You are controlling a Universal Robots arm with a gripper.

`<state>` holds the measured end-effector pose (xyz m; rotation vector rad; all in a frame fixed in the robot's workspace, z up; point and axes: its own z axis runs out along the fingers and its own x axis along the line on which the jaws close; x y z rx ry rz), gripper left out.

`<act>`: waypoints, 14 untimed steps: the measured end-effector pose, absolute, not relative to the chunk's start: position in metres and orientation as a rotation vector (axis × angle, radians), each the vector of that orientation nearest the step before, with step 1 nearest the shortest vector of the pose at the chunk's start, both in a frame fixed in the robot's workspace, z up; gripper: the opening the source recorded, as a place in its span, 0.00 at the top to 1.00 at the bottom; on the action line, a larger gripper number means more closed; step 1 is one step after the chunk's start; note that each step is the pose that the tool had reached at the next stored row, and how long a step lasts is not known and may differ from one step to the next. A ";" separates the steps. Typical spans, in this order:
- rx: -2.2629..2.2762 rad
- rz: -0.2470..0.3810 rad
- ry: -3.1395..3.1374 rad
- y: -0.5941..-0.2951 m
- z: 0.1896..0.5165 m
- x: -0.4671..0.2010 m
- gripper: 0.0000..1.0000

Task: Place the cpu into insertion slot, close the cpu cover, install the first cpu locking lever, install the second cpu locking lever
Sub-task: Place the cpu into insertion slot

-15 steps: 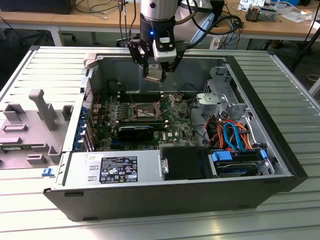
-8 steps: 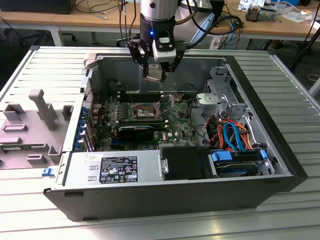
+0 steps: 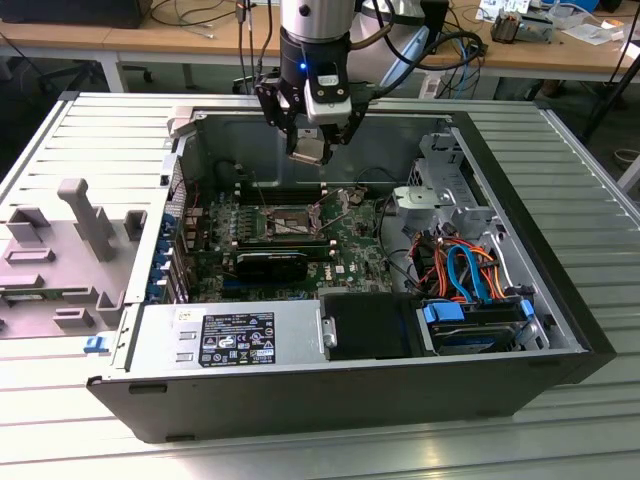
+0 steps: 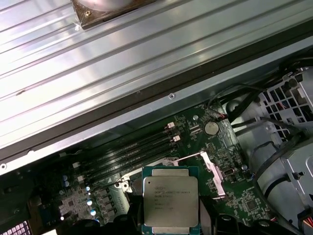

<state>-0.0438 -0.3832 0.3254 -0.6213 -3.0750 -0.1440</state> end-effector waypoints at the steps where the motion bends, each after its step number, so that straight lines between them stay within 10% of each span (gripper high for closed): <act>1: -0.624 -0.144 -3.075 -0.383 0.325 -0.044 0.45; 14: -0.652 -0.144 -3.070 -0.383 0.325 -0.043 0.45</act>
